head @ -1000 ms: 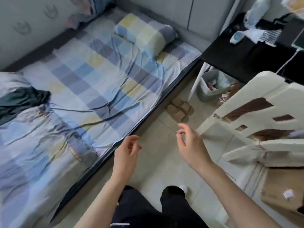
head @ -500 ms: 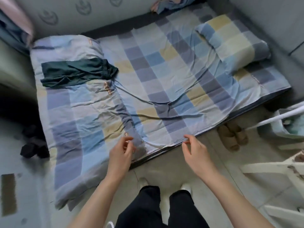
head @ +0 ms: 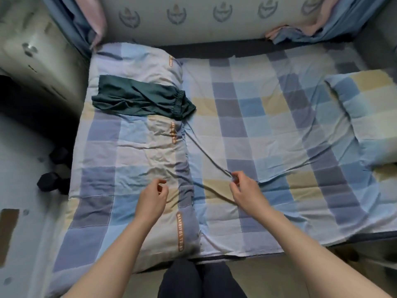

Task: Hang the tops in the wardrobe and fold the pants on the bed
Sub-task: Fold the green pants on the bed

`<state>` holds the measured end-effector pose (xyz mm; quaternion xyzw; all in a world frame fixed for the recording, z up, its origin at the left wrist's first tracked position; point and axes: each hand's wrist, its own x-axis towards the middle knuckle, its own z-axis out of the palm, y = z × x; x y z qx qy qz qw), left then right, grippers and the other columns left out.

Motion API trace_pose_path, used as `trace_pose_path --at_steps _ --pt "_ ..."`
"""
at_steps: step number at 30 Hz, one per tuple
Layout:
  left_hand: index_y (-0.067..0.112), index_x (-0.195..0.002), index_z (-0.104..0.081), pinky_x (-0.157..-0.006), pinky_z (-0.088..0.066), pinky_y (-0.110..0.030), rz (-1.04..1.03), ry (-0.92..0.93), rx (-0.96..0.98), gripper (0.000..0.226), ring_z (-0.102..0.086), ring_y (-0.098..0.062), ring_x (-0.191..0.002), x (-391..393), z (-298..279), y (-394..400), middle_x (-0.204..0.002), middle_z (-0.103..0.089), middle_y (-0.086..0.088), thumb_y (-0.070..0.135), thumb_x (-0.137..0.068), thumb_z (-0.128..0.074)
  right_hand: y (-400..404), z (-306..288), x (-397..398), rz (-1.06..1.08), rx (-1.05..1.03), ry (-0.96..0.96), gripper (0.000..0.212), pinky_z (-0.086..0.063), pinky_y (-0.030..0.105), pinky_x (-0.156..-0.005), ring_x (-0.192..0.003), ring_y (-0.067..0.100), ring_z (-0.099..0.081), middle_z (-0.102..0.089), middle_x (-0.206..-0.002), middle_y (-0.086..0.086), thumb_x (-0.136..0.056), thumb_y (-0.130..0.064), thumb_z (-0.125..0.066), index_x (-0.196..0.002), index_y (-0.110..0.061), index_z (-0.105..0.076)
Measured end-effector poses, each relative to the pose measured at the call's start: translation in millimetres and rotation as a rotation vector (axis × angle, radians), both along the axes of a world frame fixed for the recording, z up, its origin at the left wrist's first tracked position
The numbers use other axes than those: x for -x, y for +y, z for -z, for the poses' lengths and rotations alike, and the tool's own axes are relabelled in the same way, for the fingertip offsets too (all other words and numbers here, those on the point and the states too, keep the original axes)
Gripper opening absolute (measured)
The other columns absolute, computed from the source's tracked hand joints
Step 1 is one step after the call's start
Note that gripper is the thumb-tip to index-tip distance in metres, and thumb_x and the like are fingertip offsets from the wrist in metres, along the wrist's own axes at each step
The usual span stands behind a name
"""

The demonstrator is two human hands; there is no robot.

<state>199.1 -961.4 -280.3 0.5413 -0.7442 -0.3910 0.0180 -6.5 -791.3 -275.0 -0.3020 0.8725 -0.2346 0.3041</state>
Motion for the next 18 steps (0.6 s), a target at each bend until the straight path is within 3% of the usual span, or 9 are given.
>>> trace_pose_path --at_steps 6,12,18 --pt "0.015 -0.115 -0.060 -0.083 -0.049 -0.039 0.086 -0.063 0.098 0.024 -0.059 -0.025 -0.096 68.9 50.7 -98.2 -0.102 -0.064 -0.003 0.024 -0.094 -0.052 -128.5 55.4 73.6 -0.051 0.036 0.001 0.033 -0.035 0.029 -0.069 -0.079 0.018 -0.053 -0.058 -0.085 -0.008 -0.096 -0.025 -0.046 -0.126 -0.013 -0.050" --pt "0.013 -0.127 -0.052 -0.100 -0.041 -0.043 0.322 -0.246 0.193 0.034 -0.044 -0.029 -0.123 132.9 141.2 -196.9 -0.131 -0.049 -0.007 0.024 -0.095 -0.050 -254.6 145.2 131.1 -0.063 0.042 -0.004 0.036 -0.038 0.029 -0.080 -0.107 0.028 -0.055 -0.063 -0.114 0.010 -0.097 -0.026 -0.045 -0.129 -0.010 -0.050" --pt "0.015 -0.137 -0.040 -0.106 -0.036 -0.043 0.560 -0.429 0.399 0.047 -0.032 -0.029 -0.134 204.8 241.3 -286.1 -0.148 -0.035 -0.006 0.023 -0.092 -0.052 -366.1 245.2 168.5 -0.070 0.071 -0.005 0.037 -0.040 0.031 -0.095 -0.117 0.029 -0.053 -0.059 -0.128 0.011 -0.097 -0.020 -0.045 -0.131 -0.007 -0.050"
